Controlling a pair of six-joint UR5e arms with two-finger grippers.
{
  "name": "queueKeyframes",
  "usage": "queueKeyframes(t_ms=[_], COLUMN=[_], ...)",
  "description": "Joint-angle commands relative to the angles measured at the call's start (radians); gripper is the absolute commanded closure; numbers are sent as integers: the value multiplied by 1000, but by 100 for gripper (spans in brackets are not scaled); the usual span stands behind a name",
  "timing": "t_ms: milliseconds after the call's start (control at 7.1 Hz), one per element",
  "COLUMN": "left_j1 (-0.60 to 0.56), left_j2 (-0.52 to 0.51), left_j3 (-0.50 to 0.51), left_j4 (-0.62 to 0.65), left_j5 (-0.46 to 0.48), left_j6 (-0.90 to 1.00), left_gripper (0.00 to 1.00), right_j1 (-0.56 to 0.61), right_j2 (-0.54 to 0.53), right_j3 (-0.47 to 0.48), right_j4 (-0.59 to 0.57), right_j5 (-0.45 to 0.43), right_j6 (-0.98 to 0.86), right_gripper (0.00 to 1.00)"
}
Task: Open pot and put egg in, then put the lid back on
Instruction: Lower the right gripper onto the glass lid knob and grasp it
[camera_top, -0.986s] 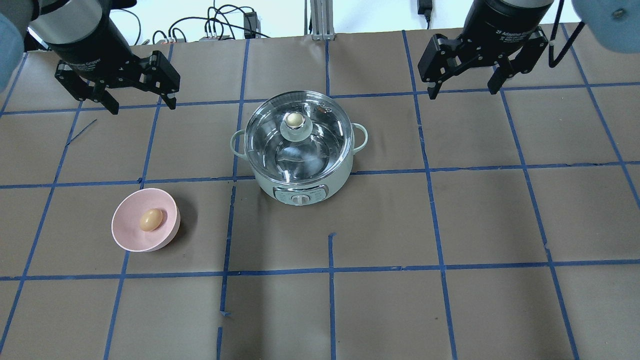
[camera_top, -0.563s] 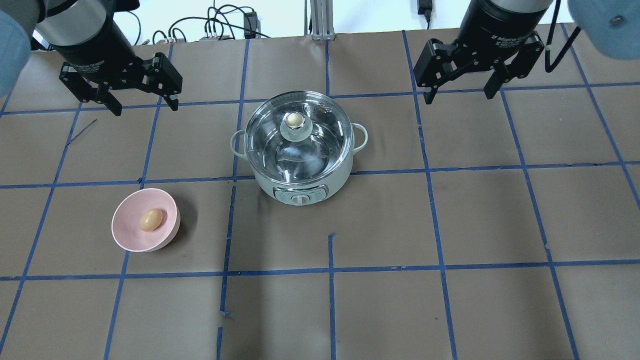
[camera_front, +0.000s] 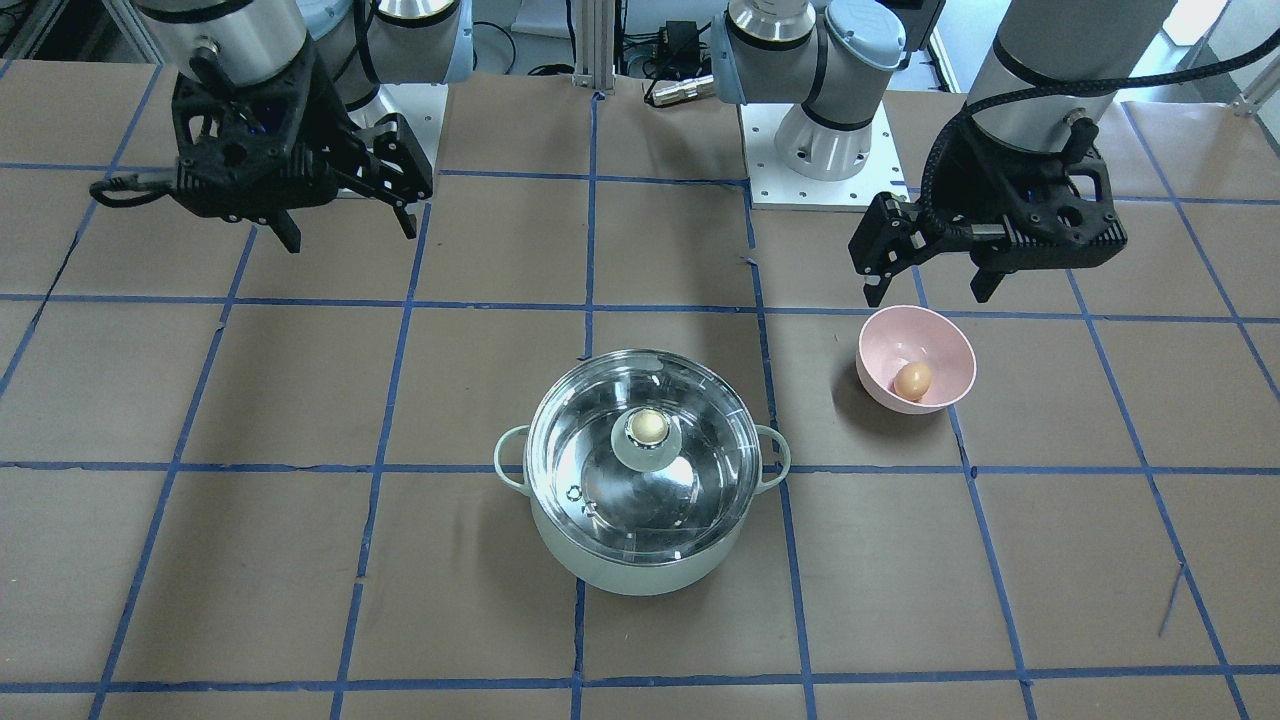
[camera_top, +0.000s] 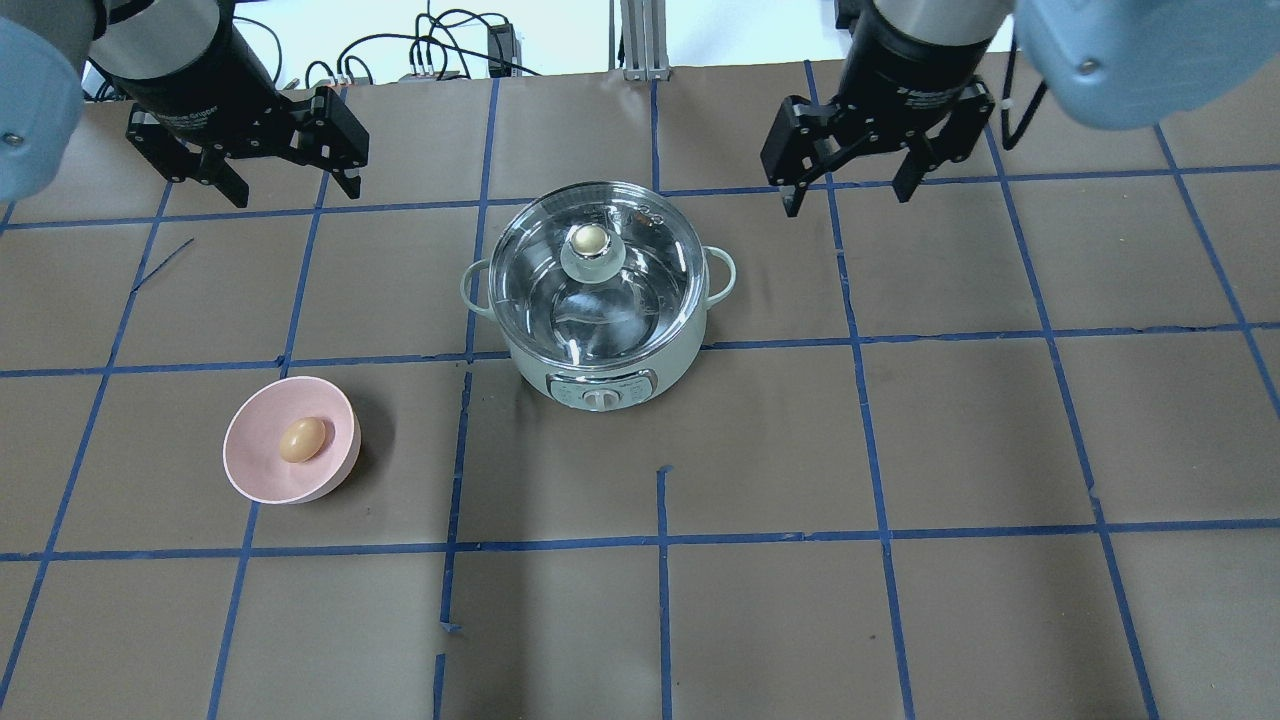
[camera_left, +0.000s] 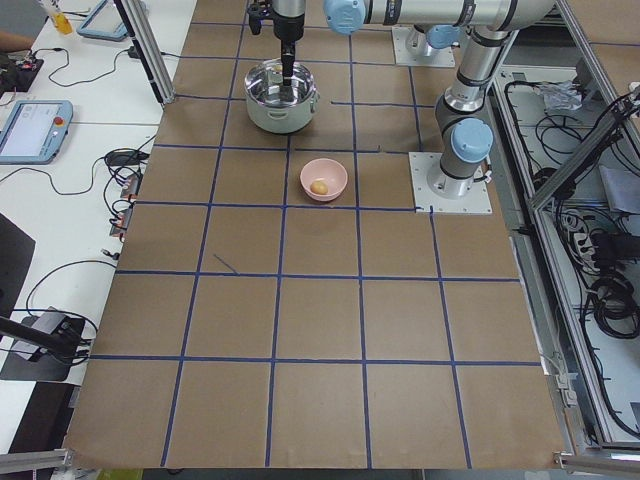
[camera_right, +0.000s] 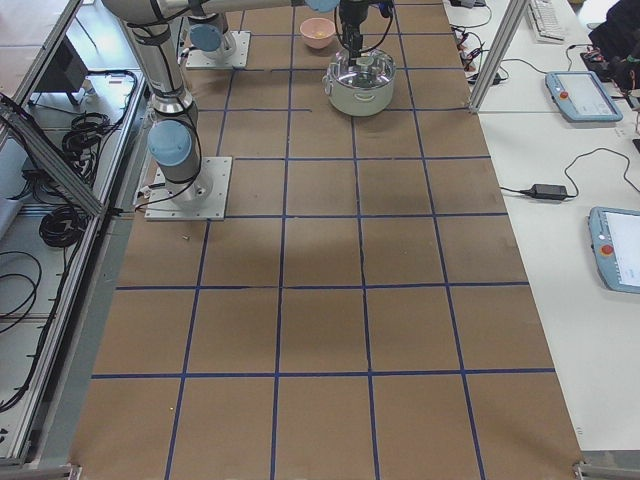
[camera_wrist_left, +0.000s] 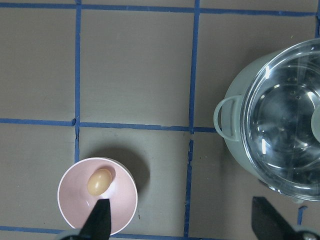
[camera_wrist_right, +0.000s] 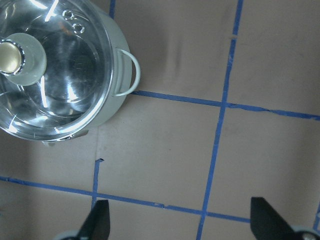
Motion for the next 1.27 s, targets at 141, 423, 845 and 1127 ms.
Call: queueKeyframes(t_ms=[141, 423, 845, 1127], left_j1=[8, 7, -15, 45], left_j2=[2, -9, -43, -29], left_j3=[4, -16, -22, -39], left_j4=[4, 5, -5, -11], left_j5=[-14, -12, 0, 6], left_j6=[9, 4, 9, 93], left_gripper=[0, 0, 0, 0], right_j1=[118, 195, 237, 260], right_j2=[219, 303, 334, 361], right_j3=[-108, -149, -131, -125], right_j4=[-162, -222, -233, -297], right_j5=[8, 9, 9, 46], right_j6=[-11, -11, 1, 7], right_gripper=[1, 1, 4, 5])
